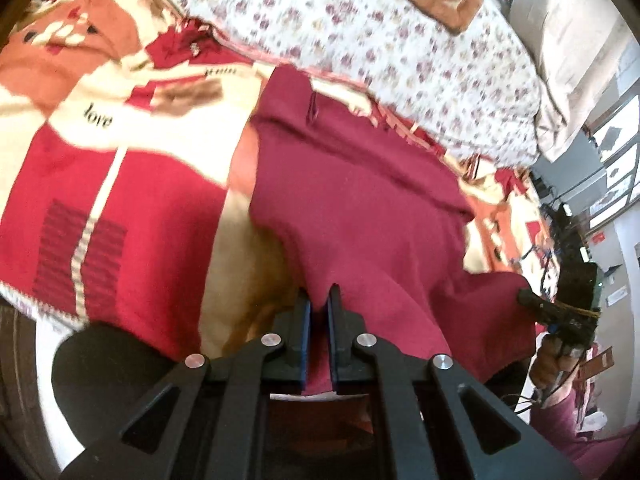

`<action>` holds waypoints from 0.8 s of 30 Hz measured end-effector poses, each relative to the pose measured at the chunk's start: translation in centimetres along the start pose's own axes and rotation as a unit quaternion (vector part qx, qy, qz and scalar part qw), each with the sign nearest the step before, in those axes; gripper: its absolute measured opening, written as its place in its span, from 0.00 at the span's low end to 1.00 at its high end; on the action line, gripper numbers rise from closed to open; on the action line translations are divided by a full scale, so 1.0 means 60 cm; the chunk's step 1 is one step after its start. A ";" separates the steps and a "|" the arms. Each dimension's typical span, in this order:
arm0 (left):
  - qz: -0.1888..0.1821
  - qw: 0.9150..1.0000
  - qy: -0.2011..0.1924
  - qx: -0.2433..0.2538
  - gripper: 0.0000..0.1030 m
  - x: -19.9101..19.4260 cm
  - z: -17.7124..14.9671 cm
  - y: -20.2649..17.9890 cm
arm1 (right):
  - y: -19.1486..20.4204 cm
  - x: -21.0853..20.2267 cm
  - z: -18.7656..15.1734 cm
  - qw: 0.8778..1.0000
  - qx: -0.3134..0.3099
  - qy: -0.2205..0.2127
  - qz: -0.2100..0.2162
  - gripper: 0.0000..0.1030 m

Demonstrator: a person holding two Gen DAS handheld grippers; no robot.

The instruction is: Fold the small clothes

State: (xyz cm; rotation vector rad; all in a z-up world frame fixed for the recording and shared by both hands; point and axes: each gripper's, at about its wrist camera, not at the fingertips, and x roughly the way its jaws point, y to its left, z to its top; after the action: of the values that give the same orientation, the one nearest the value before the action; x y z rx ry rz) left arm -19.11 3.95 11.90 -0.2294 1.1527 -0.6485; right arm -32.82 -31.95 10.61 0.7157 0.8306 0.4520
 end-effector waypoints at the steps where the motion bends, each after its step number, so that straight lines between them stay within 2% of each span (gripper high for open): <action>1: -0.002 1.000 -0.005 0.004 0.00 0.000 0.013 -0.005 | 0.000 0.001 0.010 1.000 -0.002 -0.005 -0.001 0.07; 6: 0.001 0.999 -0.011 0.031 0.00 0.015 0.050 -0.032 | -0.027 0.012 0.024 1.000 0.012 0.008 -0.016 0.07; 9: 0.000 1.000 -0.001 0.031 0.00 0.032 0.050 -0.032 | -0.049 0.031 0.001 0.998 0.048 0.043 -0.005 0.10; 11: 0.001 1.000 0.008 0.023 0.00 0.043 0.045 -0.025 | -0.064 0.043 -0.020 0.995 0.078 0.066 -0.002 0.27; 12: 0.003 1.000 0.010 0.020 0.00 0.048 0.044 -0.023 | -0.068 0.049 -0.030 0.994 0.082 0.073 -0.008 0.41; 17: 0.017 1.000 0.018 0.018 0.00 0.060 0.032 -0.015 | -0.075 0.081 -0.075 0.991 0.073 0.107 -0.032 0.42; 20: 0.026 0.999 0.026 0.019 0.00 0.068 0.021 -0.010 | -0.090 0.093 -0.091 0.988 0.089 0.120 -0.034 0.42; 24: 0.014 0.999 0.037 0.008 0.00 0.077 0.005 0.005 | -0.084 0.107 -0.113 0.986 0.084 0.145 -0.021 0.43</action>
State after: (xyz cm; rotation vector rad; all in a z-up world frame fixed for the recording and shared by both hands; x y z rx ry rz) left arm -17.57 1.47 8.32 -0.1765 1.2197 -0.6449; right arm -33.86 -28.74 0.54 0.7968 1.1664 0.4581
